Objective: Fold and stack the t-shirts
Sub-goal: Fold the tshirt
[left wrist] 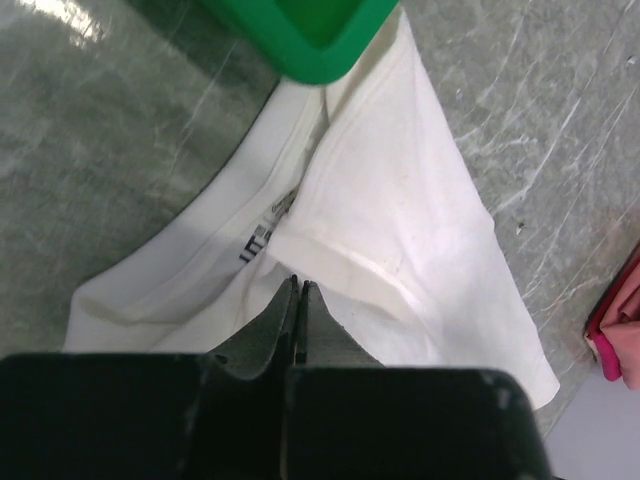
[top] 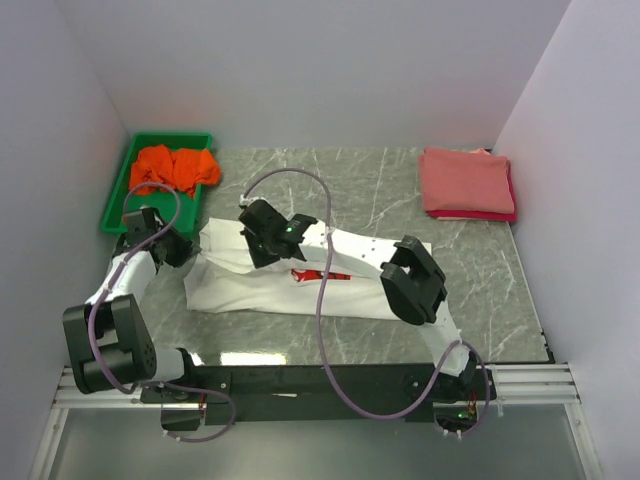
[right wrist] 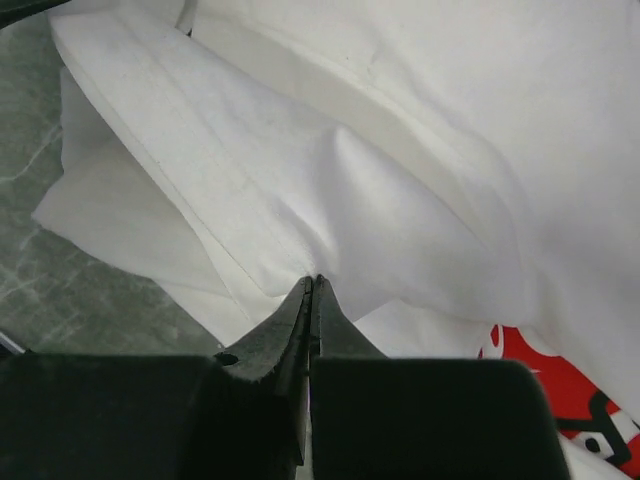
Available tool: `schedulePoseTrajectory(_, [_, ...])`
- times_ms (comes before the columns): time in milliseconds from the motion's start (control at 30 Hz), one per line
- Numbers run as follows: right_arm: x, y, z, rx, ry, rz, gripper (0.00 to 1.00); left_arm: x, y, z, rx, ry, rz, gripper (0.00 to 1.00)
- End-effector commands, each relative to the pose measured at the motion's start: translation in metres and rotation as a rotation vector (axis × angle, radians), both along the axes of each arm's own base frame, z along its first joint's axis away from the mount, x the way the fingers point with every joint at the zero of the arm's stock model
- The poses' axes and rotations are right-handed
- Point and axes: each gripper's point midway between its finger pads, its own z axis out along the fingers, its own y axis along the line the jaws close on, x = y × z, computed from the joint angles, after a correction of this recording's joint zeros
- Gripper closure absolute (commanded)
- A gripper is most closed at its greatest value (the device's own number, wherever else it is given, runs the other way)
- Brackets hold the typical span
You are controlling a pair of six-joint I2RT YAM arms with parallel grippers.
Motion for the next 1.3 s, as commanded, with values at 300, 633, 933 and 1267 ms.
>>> schedulePoseTrajectory(300, [-0.037, -0.027, 0.011, -0.012, 0.07, 0.108, 1.0, -0.057, -0.016, 0.007, 0.018, 0.043, -0.081, 0.99])
schedulePoseTrajectory(633, [-0.047, -0.055, 0.007, -0.061, 0.07, 0.081, 1.0, -0.073, -0.024, 0.009, -0.019, 0.11, -0.095, 0.94])
schedulePoseTrajectory(933, [-0.057, -0.059, -0.005, -0.087, 0.11, 0.104, 1.0, -0.095, -0.028, 0.003, -0.036, 0.22, -0.091, 0.92])
schedulePoseTrajectory(1267, [-0.073, -0.064, -0.024, -0.127, 0.149, 0.141, 1.0, -0.12, -0.027, -0.001, -0.014, 0.27, -0.068, 0.83])
